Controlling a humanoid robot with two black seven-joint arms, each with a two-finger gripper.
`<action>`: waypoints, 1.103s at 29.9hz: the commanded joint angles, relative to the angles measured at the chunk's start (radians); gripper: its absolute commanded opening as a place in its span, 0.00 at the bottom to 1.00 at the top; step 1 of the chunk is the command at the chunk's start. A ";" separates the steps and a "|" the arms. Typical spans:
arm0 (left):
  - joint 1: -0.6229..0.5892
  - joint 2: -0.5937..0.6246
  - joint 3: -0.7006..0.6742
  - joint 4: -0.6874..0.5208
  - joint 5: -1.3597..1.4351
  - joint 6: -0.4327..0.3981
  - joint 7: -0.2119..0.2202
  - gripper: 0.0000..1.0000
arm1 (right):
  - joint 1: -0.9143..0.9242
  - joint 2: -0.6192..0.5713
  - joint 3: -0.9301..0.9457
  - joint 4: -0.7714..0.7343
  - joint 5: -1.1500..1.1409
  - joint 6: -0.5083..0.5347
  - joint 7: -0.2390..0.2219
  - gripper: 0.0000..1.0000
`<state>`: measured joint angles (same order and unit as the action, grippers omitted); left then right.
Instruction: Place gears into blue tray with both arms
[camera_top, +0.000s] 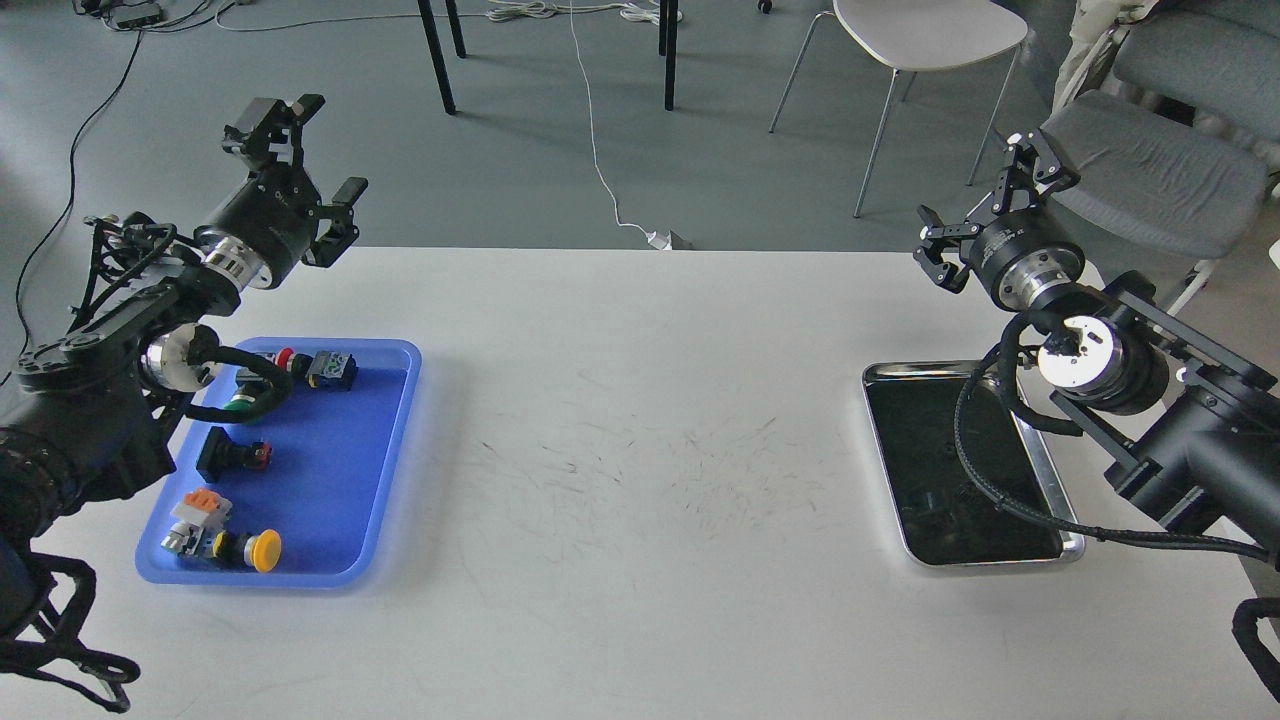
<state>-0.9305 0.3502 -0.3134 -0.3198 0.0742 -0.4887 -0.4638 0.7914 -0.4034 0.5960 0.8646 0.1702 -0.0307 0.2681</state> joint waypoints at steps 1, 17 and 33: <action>-0.004 0.001 0.016 0.005 0.027 0.000 -0.001 0.99 | 0.000 0.000 -0.001 0.001 0.000 0.000 0.000 0.99; -0.004 0.050 0.040 -0.004 0.078 0.000 -0.001 0.99 | 0.002 -0.009 -0.008 0.005 0.000 -0.005 -0.013 0.99; -0.004 0.036 0.040 0.002 0.078 0.012 -0.001 0.99 | 0.012 -0.121 -0.024 0.076 -0.003 0.083 -0.079 0.99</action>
<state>-0.9343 0.3852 -0.2729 -0.3175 0.1520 -0.4771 -0.4648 0.8042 -0.5219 0.5705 0.9409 0.1673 0.0593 0.1850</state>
